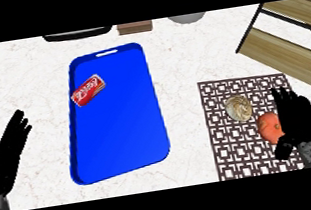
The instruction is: Pick the squash from the placemat and place it in the tiered shelf
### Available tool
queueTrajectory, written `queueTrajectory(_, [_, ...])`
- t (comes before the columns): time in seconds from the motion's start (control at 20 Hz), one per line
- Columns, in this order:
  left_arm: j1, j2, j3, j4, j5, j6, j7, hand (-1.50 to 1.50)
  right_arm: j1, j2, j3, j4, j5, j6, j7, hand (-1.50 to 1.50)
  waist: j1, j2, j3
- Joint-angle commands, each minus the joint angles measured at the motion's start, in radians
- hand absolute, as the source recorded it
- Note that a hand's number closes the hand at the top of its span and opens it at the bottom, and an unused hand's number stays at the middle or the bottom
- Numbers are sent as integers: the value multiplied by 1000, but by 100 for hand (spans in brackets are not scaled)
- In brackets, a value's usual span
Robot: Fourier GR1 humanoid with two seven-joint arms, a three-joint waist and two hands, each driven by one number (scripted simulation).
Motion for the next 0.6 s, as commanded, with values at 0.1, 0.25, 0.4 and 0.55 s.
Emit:
queueTrajectory(0.1, [-25, -18, 54, 84, -25, -51, -39, 0, -13, 57, -73, 66, 69, 15, -95, -150, -2, 0, 0])
queueTrajectory(0.25, [32, -31, 41, -27, -43, -44, -1, 0, 27, 82, -72, 115, 107, -34, -129, -150, -1, 0, 0])
queueTrajectory(0.4, [20, -34, 68, 17, -53, -73, -34, 0, 17, 84, -135, 118, 95, 11, -167, -150, -1, 0, 0])
queueTrajectory(0.55, [79, -38, 78, -37, -53, -77, -42, 0, 39, 104, -152, 162, 104, -43, -198, 150, 0, -1, 0])
